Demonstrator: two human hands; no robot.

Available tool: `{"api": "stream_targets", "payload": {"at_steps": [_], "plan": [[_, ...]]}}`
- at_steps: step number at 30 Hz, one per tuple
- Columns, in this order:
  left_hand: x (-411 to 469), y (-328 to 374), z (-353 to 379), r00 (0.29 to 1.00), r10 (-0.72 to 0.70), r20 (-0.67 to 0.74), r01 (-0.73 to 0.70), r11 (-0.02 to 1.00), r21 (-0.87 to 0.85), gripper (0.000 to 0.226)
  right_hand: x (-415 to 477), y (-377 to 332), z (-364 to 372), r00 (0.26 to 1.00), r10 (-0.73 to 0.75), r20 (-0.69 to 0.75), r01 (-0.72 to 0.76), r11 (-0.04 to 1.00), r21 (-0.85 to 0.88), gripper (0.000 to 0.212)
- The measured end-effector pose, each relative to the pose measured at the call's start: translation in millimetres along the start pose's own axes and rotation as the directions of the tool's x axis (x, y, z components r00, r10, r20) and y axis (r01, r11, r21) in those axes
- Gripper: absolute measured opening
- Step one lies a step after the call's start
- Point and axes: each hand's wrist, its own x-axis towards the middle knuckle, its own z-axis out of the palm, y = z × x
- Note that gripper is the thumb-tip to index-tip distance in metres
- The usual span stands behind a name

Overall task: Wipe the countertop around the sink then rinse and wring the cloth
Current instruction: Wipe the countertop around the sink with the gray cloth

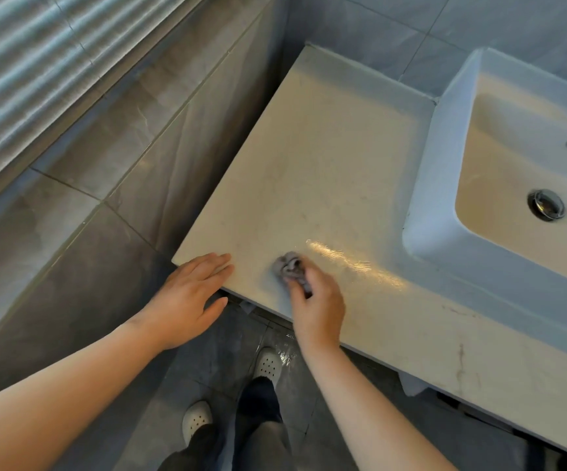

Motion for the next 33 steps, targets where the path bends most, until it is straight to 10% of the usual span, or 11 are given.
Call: {"api": "stream_targets", "payload": {"at_steps": [5, 11, 16, 24, 28, 33], "plan": [[-0.2, -4.7, -2.8, 0.999, 0.032, 0.008, -0.031, 0.998, -0.052, 0.073, -21.1, -20.9, -18.2, 0.977, 0.064, 0.201, -0.112, 0.965, 0.237, 0.027], [-1.4, -1.6, -1.8, 1.0, 0.009, 0.025, -0.008, 0.999, -0.053, 0.075, 71.0, 13.0, -59.5, 0.965, 0.159, -0.211, -0.13, 0.981, 0.145, 0.029], [-1.6, 0.2, 2.1, 1.0, -0.002, -0.005, 0.002, 0.998, -0.07, 0.074, 102.9, 23.8, -42.5, 0.946, 0.191, -0.26, -0.182, 0.982, 0.058, 0.027], [-21.1, -0.5, -13.0, 0.948, -0.151, -0.281, 0.101, 0.977, -0.186, 0.054, 10.3, -31.5, 25.3, 0.988, -0.05, 0.147, 0.04, 0.997, 0.073, 0.037], [-43.8, -12.3, -9.1, 0.931, -0.256, -0.261, 0.205, 0.957, -0.207, 0.052, -5.9, -50.3, 16.5, 0.895, -0.004, 0.445, -0.149, 0.94, 0.308, 0.027], [-48.0, -16.1, -4.2, 0.923, -0.294, -0.249, 0.238, 0.943, -0.232, 0.049, 41.5, -35.0, -15.2, 0.934, 0.125, 0.336, -0.22, 0.94, 0.261, 0.015]]}}
